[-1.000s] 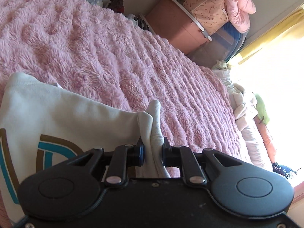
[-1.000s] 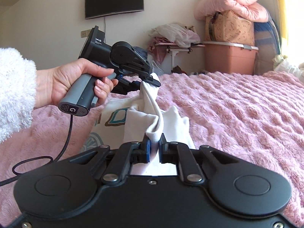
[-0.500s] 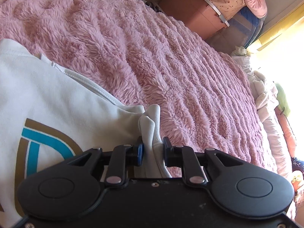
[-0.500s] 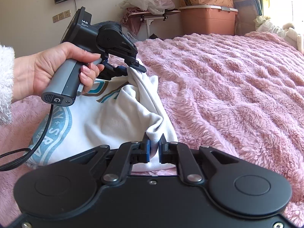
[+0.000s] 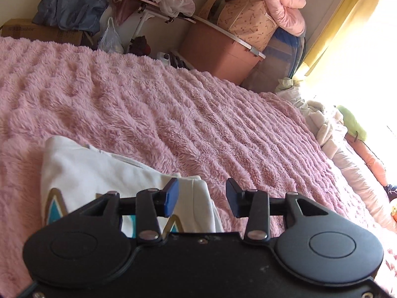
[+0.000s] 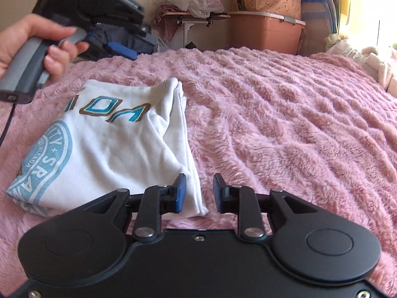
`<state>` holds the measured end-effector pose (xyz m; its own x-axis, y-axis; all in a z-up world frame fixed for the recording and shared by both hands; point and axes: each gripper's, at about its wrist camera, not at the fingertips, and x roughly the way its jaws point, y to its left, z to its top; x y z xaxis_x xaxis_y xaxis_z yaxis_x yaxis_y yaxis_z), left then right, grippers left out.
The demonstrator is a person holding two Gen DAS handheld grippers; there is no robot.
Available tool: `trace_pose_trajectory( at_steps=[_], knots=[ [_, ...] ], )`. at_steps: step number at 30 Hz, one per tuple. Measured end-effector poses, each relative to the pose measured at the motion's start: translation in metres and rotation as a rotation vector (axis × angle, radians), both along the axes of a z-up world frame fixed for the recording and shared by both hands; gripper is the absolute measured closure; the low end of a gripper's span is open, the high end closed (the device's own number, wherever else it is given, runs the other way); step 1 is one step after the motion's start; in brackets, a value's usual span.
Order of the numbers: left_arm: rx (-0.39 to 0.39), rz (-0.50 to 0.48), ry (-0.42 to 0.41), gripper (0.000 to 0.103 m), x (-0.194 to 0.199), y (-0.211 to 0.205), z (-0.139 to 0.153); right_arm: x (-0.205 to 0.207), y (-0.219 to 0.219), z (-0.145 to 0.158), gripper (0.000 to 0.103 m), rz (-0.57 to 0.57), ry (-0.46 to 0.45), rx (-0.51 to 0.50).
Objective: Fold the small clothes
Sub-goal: 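Pinch the folded bundle edge with the right gripper and straighten it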
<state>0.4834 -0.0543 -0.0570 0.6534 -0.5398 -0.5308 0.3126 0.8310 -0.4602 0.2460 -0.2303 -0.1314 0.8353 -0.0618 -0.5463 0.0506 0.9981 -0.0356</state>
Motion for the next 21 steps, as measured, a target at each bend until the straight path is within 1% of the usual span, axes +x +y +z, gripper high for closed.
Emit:
trace_pose_trajectory(
  at_steps=[2,3,6,8,11,14,16,18,19,21],
  knots=[
    [0.042,0.000,0.011,0.059,-0.027,0.021,-0.001,0.000,-0.007,0.015,0.075,0.050,-0.048,0.038],
    [0.056,0.001,0.009,0.059,-0.045,0.035,-0.005,0.004,-0.010,0.020,0.074,0.087,-0.058,0.064],
    [0.063,0.023,0.032,0.059,-0.087,0.064,-0.022,0.027,-0.020,0.032,0.074,0.198,-0.081,0.155],
    [0.088,0.055,0.016,0.059,-0.116,0.076,-0.034,0.049,-0.024,0.034,0.074,0.259,-0.060,0.205],
    [0.129,0.094,-0.027,0.058,-0.159,0.081,-0.051,0.085,-0.030,0.024,0.074,0.281,0.002,0.280],
    [0.236,0.085,-0.081,0.058,-0.196,0.069,-0.068,0.115,-0.032,0.008,0.074,0.251,0.088,0.326],
    [0.302,0.069,-0.112,0.058,-0.208,0.062,-0.077,0.127,-0.028,-0.001,0.074,0.232,0.114,0.311],
    [0.353,0.047,-0.132,0.058,-0.215,0.055,-0.083,0.131,-0.027,-0.006,0.074,0.229,0.131,0.325],
    [0.371,0.031,-0.136,0.058,-0.216,0.050,-0.086,0.132,-0.028,-0.008,0.074,0.225,0.135,0.339],
    [0.374,0.011,-0.139,0.058,-0.221,0.046,-0.092,0.134,-0.029,-0.011,0.069,0.207,0.142,0.361]
  ],
)
